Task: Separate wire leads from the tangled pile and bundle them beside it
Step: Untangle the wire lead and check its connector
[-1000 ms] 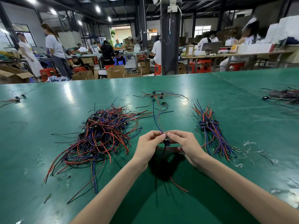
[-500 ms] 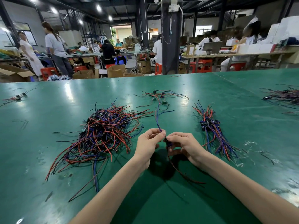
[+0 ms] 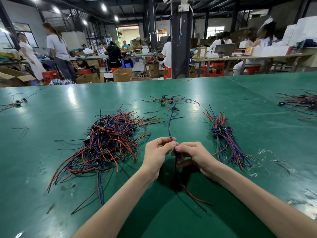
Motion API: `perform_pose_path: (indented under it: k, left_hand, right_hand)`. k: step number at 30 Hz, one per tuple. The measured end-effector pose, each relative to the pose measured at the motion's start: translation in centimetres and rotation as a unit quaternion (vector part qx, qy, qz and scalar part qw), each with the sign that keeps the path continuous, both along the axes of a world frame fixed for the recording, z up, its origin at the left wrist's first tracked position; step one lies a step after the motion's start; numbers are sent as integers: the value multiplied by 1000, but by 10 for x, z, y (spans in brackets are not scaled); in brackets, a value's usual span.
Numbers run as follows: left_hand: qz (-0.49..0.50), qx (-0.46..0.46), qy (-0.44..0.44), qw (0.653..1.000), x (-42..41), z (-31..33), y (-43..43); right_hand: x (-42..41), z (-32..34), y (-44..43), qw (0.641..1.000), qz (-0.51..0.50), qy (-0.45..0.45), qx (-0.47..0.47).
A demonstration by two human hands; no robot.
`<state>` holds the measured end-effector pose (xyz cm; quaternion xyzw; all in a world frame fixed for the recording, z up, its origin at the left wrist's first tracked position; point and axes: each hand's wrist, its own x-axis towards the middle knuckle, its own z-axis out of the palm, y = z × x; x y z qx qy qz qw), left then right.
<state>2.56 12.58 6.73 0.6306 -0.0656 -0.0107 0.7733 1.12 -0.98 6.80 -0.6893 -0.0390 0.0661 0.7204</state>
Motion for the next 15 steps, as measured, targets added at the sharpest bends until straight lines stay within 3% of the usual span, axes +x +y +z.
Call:
perform_pose_path:
  k: [7,15]
  left_hand:
    - [17,50,-1,999,6,-1,4]
    - [100,18,16,995,20,8,23]
  right_hand:
    - [-1,-2,4,999,-32,-20,-16]
    - [-2,-3,5,999,-15,-7,-51]
